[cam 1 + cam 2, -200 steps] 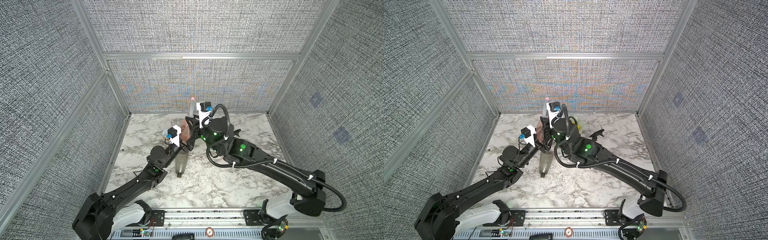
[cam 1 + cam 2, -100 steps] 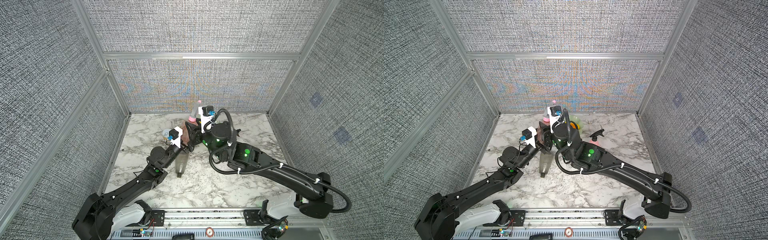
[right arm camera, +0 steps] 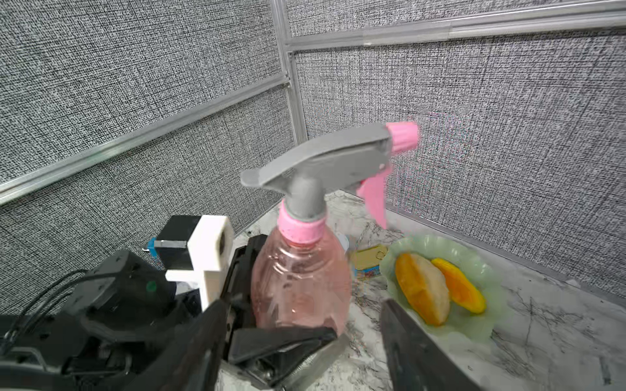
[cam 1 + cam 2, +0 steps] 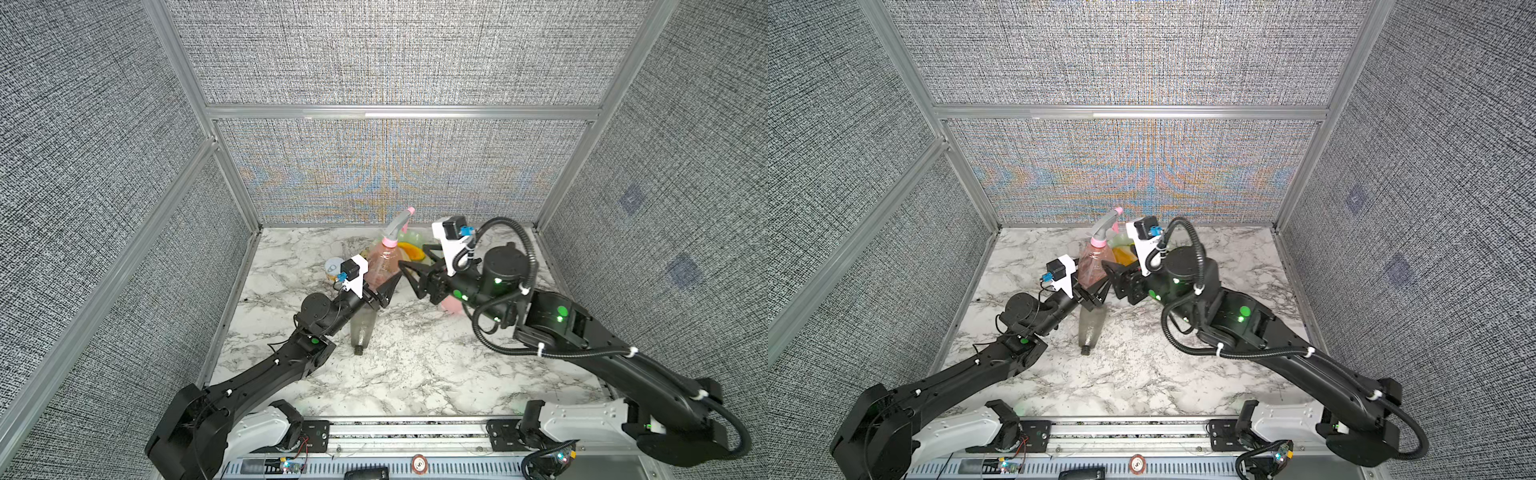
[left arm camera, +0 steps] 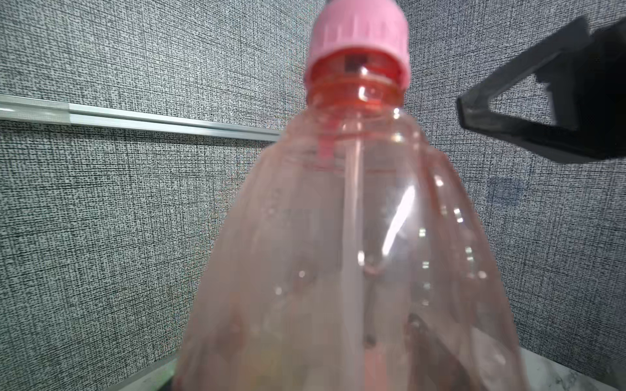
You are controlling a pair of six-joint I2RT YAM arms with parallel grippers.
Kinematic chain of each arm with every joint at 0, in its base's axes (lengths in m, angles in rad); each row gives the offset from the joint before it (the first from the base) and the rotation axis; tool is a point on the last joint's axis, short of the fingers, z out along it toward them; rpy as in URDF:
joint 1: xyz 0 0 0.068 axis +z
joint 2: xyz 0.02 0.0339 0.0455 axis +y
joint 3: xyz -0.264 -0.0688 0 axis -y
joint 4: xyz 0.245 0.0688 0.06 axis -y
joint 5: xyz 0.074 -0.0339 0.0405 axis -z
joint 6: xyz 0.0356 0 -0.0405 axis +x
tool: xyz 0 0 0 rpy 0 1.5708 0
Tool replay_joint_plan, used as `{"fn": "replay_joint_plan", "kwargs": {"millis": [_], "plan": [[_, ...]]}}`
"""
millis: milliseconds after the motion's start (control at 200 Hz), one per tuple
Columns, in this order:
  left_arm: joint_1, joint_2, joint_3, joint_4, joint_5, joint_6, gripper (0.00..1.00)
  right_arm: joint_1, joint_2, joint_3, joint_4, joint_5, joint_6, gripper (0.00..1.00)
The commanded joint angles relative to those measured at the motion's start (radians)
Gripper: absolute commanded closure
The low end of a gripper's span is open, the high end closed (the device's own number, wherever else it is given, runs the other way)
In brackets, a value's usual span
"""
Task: Attach spray nozzles to spray bottles
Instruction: Screw the spray nozzle on the spray bottle.
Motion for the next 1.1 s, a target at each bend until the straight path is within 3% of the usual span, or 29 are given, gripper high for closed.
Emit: {"fn": "replay_joint_plan", "kwargs": {"millis": [0,140,300,415,665,1096], "plan": [[0.002,0.008,0.015,0.050,0.091,-0.033,0.36,-0.117,-0.033,-0.019,-0.054,-0.316,-0.068,0.19],[0.001,0.021,0.032,0.056,0.185,-0.084,0.36,-0.327,-0.045,-0.085,0.048,-0.771,-0.158,0.11],[0.003,0.026,0.043,0.068,0.255,-0.129,0.36,-0.470,0.020,-0.070,0.214,-1.030,-0.098,0.09],[0.003,0.027,0.044,0.079,0.275,-0.167,0.36,-0.503,0.087,-0.039,0.316,-1.194,-0.031,0.09],[0.003,0.055,0.060,0.093,0.341,-0.219,0.36,-0.484,0.185,0.029,0.403,-1.241,0.024,0.13],[0.008,0.052,0.063,0.096,0.339,-0.229,0.36,-0.423,0.235,0.044,0.392,-1.215,0.025,0.36]]}}
